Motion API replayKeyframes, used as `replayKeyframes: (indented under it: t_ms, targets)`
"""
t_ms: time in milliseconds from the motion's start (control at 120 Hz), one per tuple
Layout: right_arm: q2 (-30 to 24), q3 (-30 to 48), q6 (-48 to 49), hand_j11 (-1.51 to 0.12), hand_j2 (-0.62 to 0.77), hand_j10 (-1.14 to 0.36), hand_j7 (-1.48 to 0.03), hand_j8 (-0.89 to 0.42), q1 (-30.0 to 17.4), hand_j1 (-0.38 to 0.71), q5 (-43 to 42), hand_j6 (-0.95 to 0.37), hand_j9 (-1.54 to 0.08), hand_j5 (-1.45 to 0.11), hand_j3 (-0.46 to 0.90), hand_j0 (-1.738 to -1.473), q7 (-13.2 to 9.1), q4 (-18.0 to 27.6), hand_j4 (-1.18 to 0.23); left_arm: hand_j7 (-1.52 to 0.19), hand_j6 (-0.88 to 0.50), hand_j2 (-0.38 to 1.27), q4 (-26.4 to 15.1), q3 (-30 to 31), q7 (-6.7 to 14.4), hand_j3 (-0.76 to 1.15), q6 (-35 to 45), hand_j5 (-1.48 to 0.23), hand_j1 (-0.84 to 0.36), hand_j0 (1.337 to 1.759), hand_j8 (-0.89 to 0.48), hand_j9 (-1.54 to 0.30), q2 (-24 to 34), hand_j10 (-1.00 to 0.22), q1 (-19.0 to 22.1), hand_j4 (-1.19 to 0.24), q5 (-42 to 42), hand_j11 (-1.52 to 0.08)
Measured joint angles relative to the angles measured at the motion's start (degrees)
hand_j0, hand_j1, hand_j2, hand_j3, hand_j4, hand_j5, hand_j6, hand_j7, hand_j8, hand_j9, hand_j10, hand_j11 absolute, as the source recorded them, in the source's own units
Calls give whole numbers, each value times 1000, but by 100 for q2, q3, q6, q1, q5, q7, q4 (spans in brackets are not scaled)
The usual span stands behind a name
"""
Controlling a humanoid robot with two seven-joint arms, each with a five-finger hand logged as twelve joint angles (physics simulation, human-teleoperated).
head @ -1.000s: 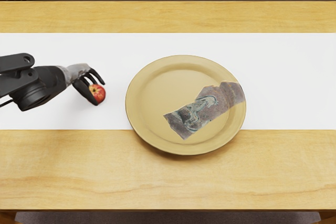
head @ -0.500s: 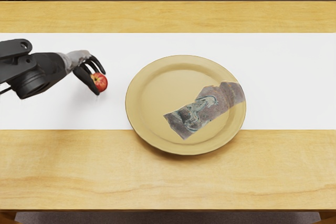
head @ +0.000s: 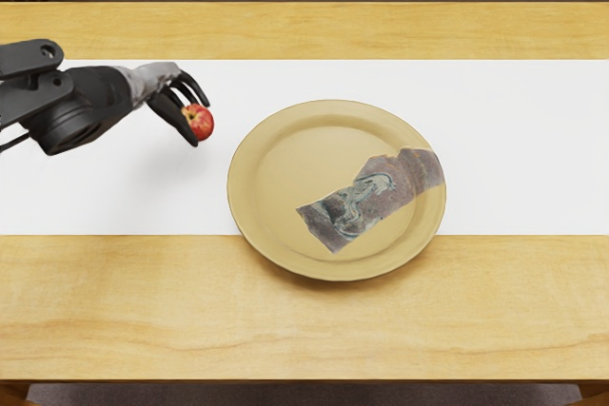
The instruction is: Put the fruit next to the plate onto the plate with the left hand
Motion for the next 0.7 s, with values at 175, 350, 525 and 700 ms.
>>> replayKeyframes:
  t_ms: [175, 350, 525, 700]
  targets:
    - [0, 0, 0, 0, 0, 0, 0, 0, 6, -349, 3, 0, 0, 0, 0, -1658, 0, -6, 0, -842, -451, 492, 0, -113, 3, 0, 1, -856, -306, 1658, -496, -837, -143, -632, -112, -623, -2, -838]
    - [0, 0, 0, 0, 0, 0, 0, 0, 7, -349, 6, 0, 0, 0, 0, -1658, 1, -33, 0, -843, -471, 519, 3, -197, 6, 0, 14, -858, -295, 1658, -520, -834, -358, -628, -150, -616, -13, -836]
    - [0, 0, 0, 0, 0, 0, 0, 0, 7, -349, 6, 0, 0, 0, 0, -1658, 0, -43, 0, -841, -460, 498, 3, -284, 0, 0, 18, -853, -291, 1658, -515, -832, -453, -628, -145, -617, -13, -833]
    - [0, 0, 0, 0, 0, 0, 0, 0, 7, -349, 6, 0, 0, 0, 0, -1658, 1, -46, 0, -839, -461, 495, 0, -356, -5, 0, 18, -853, -291, 1658, -510, -832, -564, -627, -141, -616, -19, -834]
